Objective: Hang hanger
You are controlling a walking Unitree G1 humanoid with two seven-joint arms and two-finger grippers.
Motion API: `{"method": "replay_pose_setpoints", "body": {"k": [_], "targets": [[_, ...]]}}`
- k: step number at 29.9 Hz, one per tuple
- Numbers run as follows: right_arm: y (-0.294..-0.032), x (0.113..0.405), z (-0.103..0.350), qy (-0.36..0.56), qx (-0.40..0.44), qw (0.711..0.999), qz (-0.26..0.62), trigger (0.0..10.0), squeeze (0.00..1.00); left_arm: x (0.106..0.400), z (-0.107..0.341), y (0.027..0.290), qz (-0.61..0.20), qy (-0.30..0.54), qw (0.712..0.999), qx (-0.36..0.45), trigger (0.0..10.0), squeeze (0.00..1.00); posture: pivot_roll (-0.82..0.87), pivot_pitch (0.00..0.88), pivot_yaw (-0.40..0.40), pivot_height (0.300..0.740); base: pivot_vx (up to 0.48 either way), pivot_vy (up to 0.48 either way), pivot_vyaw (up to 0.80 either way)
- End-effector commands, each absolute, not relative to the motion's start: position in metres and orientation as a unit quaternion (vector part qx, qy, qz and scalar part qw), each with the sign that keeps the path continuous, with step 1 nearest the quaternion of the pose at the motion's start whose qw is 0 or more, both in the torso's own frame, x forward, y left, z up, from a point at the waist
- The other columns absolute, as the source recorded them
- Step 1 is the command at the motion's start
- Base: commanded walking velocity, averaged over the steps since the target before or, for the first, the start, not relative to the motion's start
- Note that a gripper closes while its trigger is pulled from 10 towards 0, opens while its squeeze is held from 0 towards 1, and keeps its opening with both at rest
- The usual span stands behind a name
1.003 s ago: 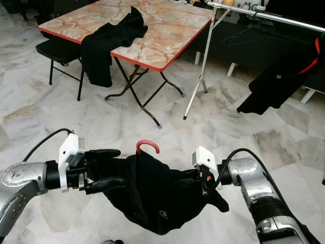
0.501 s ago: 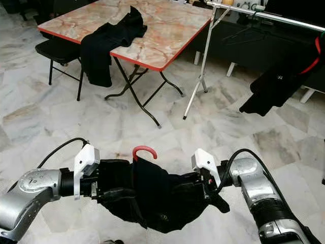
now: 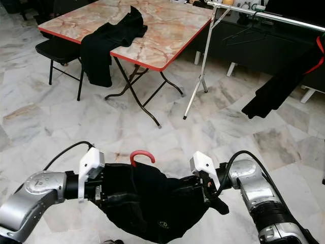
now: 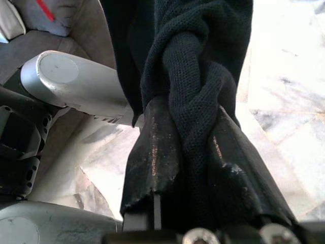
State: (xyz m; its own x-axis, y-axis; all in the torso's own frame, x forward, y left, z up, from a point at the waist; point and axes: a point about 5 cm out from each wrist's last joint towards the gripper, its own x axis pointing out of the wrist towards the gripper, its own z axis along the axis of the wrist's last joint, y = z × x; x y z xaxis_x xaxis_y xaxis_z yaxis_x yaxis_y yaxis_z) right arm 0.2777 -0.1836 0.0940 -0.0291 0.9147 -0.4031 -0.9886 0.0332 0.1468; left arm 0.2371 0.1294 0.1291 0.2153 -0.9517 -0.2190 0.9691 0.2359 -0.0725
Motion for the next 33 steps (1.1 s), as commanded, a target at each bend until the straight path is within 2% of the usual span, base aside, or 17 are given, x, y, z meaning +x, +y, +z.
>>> {"method": "replay_pose_setpoints", "body": {"k": [1, 10, 11, 12, 13, 14, 15, 33], "targets": [[-0.1754, 0.2802, 0.1058, 0.160, -0.090, 0.690, 0.700, 10.0, 0.00, 0.2325, 0.1252, 0.1228, -0.633, 0.118, 0.764, 0.041, 10.0, 0.00, -0.01, 0.109, -0.028, 0.740, 0.000, 0.000, 0.00], [-0.1700, 0.2776, 0.1087, 0.153, -0.088, 0.682, 0.710, 10.0, 0.00, 0.2310, 0.1199, 0.1182, -0.635, 0.128, 0.761, 0.039, 10.0, 0.00, -0.02, 0.112, -0.027, 0.740, 0.000, 0.000, 0.00], [-0.1701, 0.2777, 0.1089, 0.153, -0.088, 0.682, 0.709, 10.0, 0.00, 0.2300, 0.1187, 0.1181, -0.636, 0.132, 0.760, 0.039, 6.9, 0.00, -0.02, 0.112, -0.027, 0.740, 0.000, 0.000, 0.00], [-0.1704, 0.2777, 0.1093, 0.153, -0.088, 0.683, 0.709, 10.0, 0.00, 0.2291, 0.1173, 0.1182, -0.636, 0.135, 0.759, 0.040, 4.7, 0.00, -0.02, 0.113, -0.027, 0.740, 0.000, 0.000, 0.00], [-0.1704, 0.2777, 0.1093, 0.153, -0.088, 0.683, 0.709, 10.0, 0.00, 0.2291, 0.1173, 0.1182, -0.636, 0.135, 0.759, 0.040, 4.7, 0.00, -0.02, 0.113, -0.027, 0.740, 0.000, 0.000, 0.00], [-0.1706, 0.2778, 0.1094, 0.153, -0.088, 0.683, 0.709, 10.0, 0.00, 0.2293, 0.1171, 0.1185, -0.634, 0.135, 0.761, 0.040, 3.0, 0.00, -0.01, 0.113, -0.027, 0.740, 0.000, 0.000, 0.00], [-0.1708, 0.2778, 0.1094, 0.154, -0.088, 0.684, 0.708, 10.0, 0.00, 0.2293, 0.1169, 0.1190, -0.632, 0.137, 0.761, 0.039, 0.0, 0.00, -0.01, 0.113, -0.026, 0.740, 0.000, 0.000, 0.00], [-0.1689, 0.2806, 0.1112, 0.149, -0.086, 0.689, 0.704, 10.0, 0.00, 0.2266, 0.1163, 0.1189, -0.638, 0.143, 0.756, 0.030, 0.0, 0.00, -0.01, 0.107, -0.025, 0.740, 0.000, 0.000, 0.00]]}}
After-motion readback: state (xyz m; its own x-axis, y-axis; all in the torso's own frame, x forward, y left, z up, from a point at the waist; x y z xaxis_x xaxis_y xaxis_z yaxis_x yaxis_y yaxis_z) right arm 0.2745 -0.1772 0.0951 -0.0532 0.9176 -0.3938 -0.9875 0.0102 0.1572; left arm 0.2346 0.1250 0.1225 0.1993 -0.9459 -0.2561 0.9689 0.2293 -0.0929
